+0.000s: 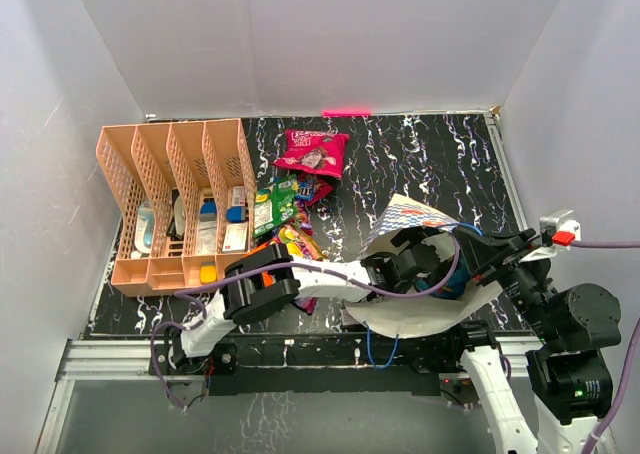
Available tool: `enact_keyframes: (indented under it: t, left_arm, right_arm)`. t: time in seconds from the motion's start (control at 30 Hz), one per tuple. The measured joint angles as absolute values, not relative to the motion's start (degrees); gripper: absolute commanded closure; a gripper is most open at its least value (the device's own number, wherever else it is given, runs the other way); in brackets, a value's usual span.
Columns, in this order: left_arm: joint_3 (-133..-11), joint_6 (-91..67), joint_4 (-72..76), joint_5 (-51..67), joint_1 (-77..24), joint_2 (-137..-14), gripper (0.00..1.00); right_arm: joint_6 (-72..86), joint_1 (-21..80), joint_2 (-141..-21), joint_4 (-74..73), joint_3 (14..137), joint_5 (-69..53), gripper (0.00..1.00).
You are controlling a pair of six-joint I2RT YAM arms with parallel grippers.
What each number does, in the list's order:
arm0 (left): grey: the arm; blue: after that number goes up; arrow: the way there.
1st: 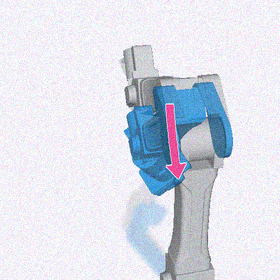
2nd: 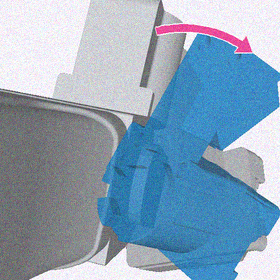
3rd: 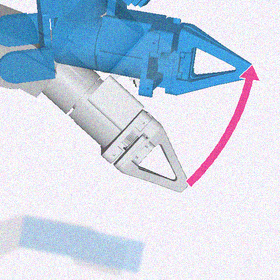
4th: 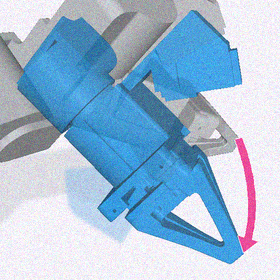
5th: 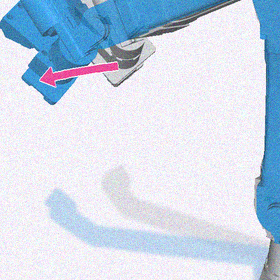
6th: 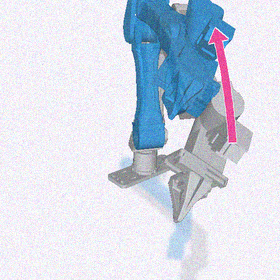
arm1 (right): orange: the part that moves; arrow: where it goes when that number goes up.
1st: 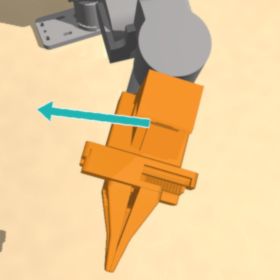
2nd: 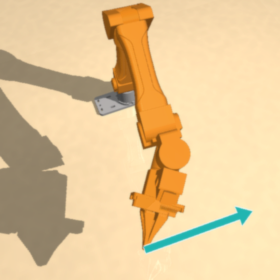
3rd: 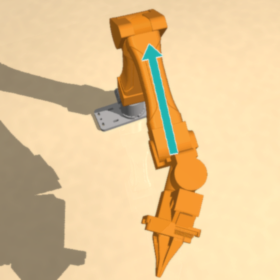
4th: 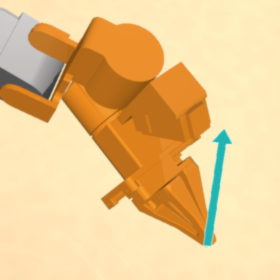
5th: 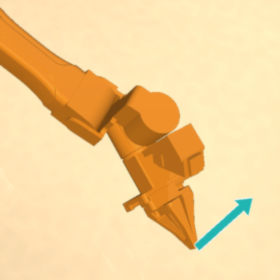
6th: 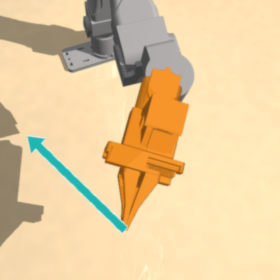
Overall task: Take the snacks out of the paper bag
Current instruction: Take out the snack from the paper bag.
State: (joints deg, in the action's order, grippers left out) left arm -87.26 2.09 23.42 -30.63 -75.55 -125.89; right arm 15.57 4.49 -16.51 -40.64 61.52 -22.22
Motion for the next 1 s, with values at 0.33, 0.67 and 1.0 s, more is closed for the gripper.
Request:
enact_keyframes:
  t: [0.33,0.67,1.0]
  left_arm:
    - [-93.27,0.23,19.4,-28.21,-74.28,-130.8,0.04]
    - [-95.57,-1.34,19.29,-27.16,-74.08,-132.9,0.64]
    - [-95.33,0.67,19.2,-27.09,-74.35,-131.9,1.0]
  right_arm:
    - [15.29,4.49,-16.88,-42.28,61.52,-21.98,0.92]
    - [15.05,4.49,-17.63,-43.13,61.52,-21.1,0.92]
    - [14.96,4.49,-17.63,-43.13,61.52,-20.69,0.92]
